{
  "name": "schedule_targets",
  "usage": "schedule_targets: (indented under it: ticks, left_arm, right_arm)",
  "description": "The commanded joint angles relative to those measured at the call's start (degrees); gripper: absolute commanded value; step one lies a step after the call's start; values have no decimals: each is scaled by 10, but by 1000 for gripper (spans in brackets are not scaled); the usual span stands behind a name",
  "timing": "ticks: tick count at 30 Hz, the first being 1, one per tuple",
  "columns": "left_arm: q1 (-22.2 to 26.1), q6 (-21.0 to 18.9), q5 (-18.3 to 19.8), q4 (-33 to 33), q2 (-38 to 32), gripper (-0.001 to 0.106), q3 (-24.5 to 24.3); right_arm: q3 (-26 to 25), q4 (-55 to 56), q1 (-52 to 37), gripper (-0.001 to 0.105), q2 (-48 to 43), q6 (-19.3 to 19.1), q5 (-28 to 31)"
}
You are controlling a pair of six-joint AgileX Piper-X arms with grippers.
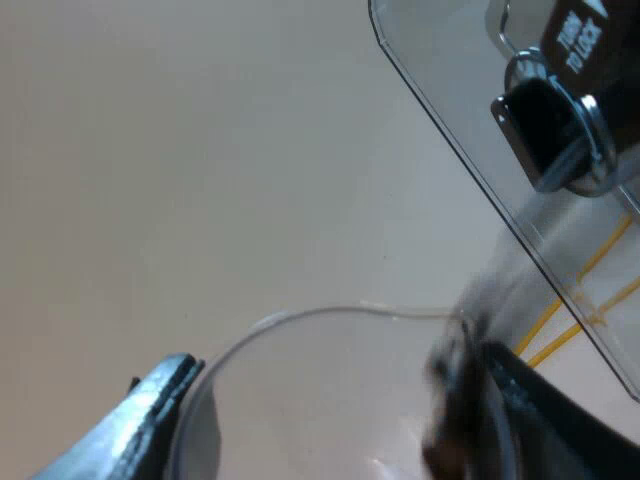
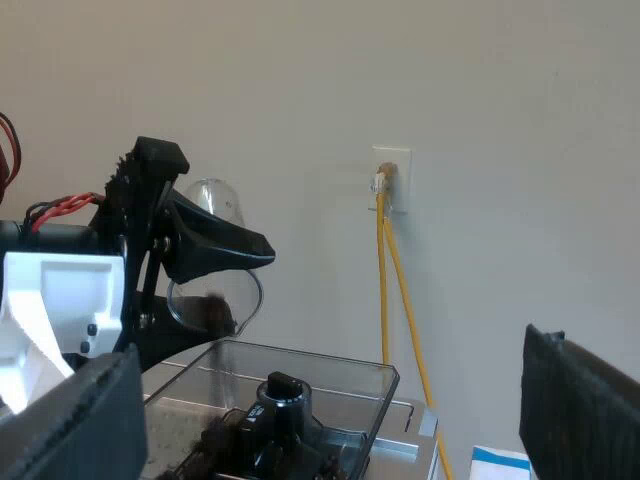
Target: Pour the beans into the coffee machine
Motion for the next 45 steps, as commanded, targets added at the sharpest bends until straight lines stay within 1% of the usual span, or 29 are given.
schedule_targets:
  ticks: [1,7,11,19,22,23,24,25,26,27,28,29,30,32,33,34,35,37,38,39,41,42,43,45]
  left_arm:
    - [-1,4,-1,-11,-4,0,-5]
    - [-1,4,-1,-11,-4,0,-5]
    - [-1,19,-1,-11,-4,0,-5]
    - [-1,19,-1,-11,-6,0,-5]
    - [-1,9,-1,-10,-12,0,-5]
    - [-1,-9,1,-8,-15,0,-5]
    - [-1,-46,2,-6,-20,0,-5]
    - [-1,-67,2,-6,-22,0,-5]
    - [-1,-105,2,-6,-26,0,-5]
    - [-1,-127,2,-6,-29,0,-5]
    - [-1,-166,2,-6,-35,0,-5]
    - [-1,-179,2,-6,-36,0,-5]
    - [-1,-243,2,-6,-45,0,-5]
    - [-1,-348,1,-6,-57,0,-5]
    - [-1,-368,0,-6,-59,0,-5]
    - [-1,-451,-9,-6,-69,0,-5]
    - [-1,-478,-13,-6,-75,0,-5]
    - [-1,-546,-21,-1,-88,0,-5]
    - [-1,-568,-21,10,-97,0,-5]
    - [-1,-581,-20,15,-103,0,-5]
    - [-1,-646,-20,47,-126,0,-5]
    - [-1,-663,-20,59,-132,0,-5]
    - [-1,-699,-20,80,-144,0,-5]
    - [4,-747,-20,107,-161,0,-5]
  right_arm:
    - [-6,-4,-2,78,-4,-1,-4]
    - [-6,-4,-2,78,-4,-1,-4]
    - [-6,-4,-2,78,-4,-1,-4]
    - [-6,-4,-2,78,-4,-1,-4]
    - [-6,-4,-2,78,-4,-1,-4]
    - [-6,-4,-2,78,-4,-1,-4]
    - [-6,-4,-2,78,-4,-1,-4]
    - [-6,-4,-2,78,-4,-1,-4]
    - [-6,-4,-2,78,-4,-1,-5]
    - [-6,-4,-2,78,-4,-1,-6]
    - [-6,-4,-2,78,-4,-1,-12]
    - [-6,-4,-2,78,-4,-1,-14]
    - [-6,-4,-2,78,-4,-1,-21]
    - [-6,-4,-2,78,-4,-1,-48]
    - [-6,-4,-2,78,-4,-1,-58]
    - [-6,-4,-2,78,-4,-1,-74]
    - [-6,-4,-2,78,-4,-1,-80]
    - [-6,-4,-2,78,-4,-1,-112]
    - [-6,-4,-2,78,-4,-1,-120]
    - [-6,-4,-2,78,-4,-1,-121]
    - [-6,-2,-2,78,-4,-2,-127]
    - [-6,3,-2,78,-4,-4,-135]
    - [-6,10,-2,78,-4,-4,-148]
    - [-6,24,-2,78,-4,-4,-172]
